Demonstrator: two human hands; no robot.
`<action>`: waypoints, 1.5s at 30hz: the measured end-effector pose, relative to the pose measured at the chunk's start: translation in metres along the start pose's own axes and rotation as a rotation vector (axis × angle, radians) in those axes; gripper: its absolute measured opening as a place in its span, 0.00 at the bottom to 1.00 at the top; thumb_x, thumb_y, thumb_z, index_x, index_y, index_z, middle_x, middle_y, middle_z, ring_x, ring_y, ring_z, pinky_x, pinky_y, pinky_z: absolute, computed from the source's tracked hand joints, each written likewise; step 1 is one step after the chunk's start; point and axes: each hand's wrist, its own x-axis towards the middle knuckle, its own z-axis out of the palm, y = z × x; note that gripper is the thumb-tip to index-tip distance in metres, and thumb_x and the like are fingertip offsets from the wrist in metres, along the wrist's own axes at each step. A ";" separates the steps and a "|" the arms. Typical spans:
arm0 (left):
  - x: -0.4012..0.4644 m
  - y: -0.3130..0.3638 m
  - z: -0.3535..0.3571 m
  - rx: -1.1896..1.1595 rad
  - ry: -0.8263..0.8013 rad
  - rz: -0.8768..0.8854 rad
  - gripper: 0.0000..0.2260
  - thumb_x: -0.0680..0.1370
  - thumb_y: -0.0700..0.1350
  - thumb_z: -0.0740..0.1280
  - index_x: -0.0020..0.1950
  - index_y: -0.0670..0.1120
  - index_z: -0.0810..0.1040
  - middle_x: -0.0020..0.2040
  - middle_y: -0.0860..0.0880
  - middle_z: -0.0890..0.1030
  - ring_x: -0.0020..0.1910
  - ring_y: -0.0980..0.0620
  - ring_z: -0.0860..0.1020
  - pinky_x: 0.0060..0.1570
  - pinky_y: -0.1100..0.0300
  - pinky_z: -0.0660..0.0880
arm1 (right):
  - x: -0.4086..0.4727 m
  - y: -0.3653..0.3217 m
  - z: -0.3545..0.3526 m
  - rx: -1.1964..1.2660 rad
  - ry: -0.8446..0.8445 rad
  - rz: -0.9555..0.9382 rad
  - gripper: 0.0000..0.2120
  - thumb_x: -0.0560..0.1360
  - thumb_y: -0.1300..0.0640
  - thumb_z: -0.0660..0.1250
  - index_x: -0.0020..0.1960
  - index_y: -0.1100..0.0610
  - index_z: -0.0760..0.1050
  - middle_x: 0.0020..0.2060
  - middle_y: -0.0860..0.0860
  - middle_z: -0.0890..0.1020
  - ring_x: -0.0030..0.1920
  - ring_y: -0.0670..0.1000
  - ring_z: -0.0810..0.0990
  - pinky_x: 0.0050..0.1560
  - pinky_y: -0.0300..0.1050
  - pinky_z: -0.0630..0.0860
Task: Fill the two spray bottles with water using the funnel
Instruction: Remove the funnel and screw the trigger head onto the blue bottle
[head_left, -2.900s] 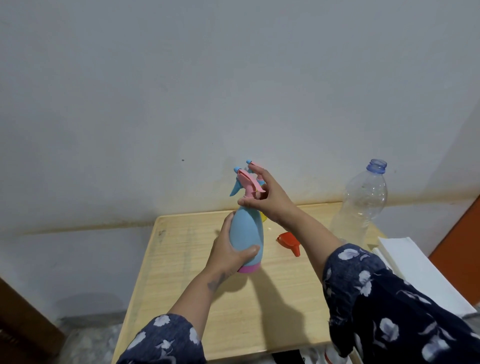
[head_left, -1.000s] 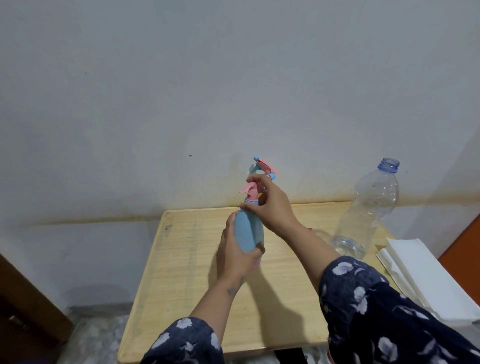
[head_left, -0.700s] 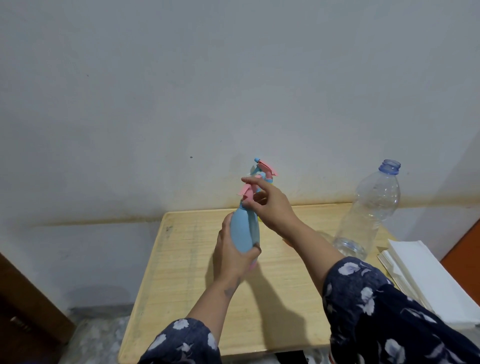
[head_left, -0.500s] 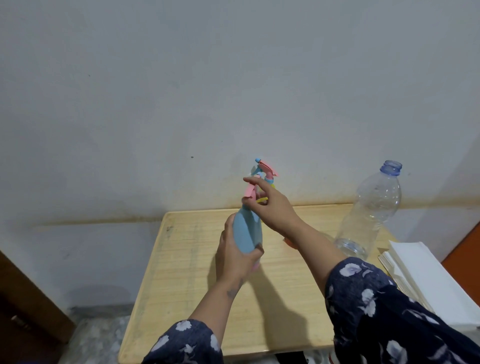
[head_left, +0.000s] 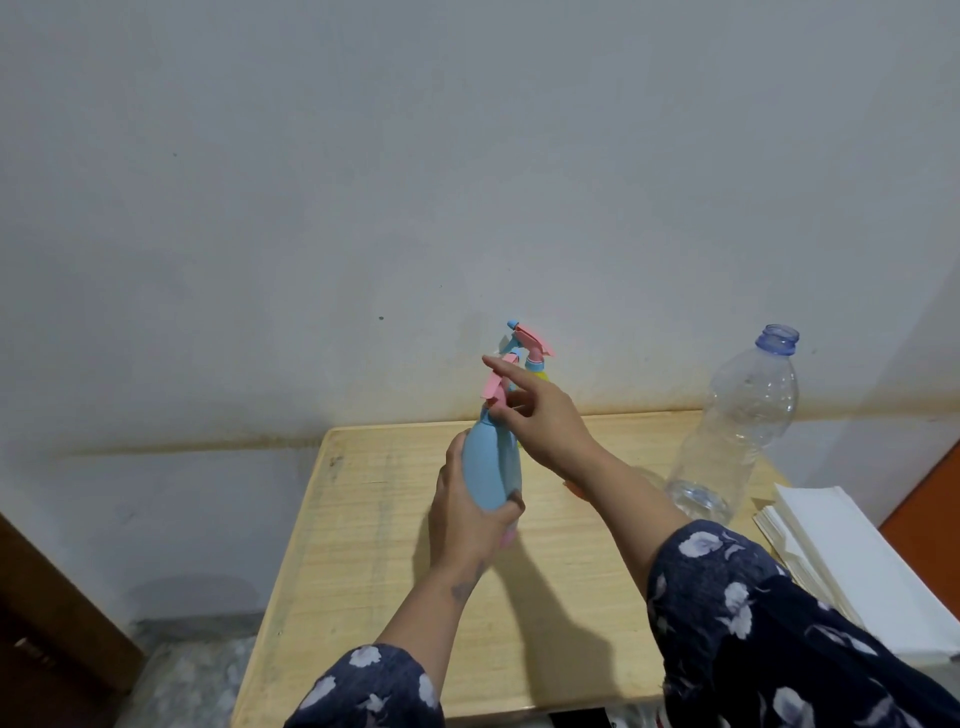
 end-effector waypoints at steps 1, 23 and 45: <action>0.000 0.000 0.000 0.016 0.008 0.008 0.39 0.69 0.47 0.76 0.72 0.64 0.58 0.60 0.55 0.71 0.54 0.51 0.72 0.31 0.70 0.70 | 0.000 0.000 0.002 -0.012 0.035 -0.011 0.25 0.75 0.59 0.67 0.66 0.39 0.71 0.47 0.47 0.80 0.46 0.43 0.78 0.46 0.36 0.74; 0.007 0.003 0.004 0.004 0.042 -0.007 0.40 0.69 0.48 0.76 0.72 0.64 0.56 0.60 0.56 0.71 0.55 0.51 0.73 0.44 0.56 0.76 | 0.004 -0.006 -0.002 0.008 -0.037 0.009 0.31 0.75 0.64 0.65 0.70 0.36 0.65 0.47 0.44 0.78 0.52 0.44 0.77 0.45 0.31 0.71; -0.002 -0.006 0.012 0.055 0.099 0.022 0.42 0.67 0.51 0.77 0.72 0.66 0.54 0.63 0.56 0.69 0.57 0.49 0.72 0.47 0.49 0.79 | 0.006 -0.008 0.024 -0.009 0.215 0.026 0.25 0.74 0.62 0.67 0.66 0.42 0.72 0.33 0.48 0.76 0.34 0.45 0.73 0.39 0.37 0.70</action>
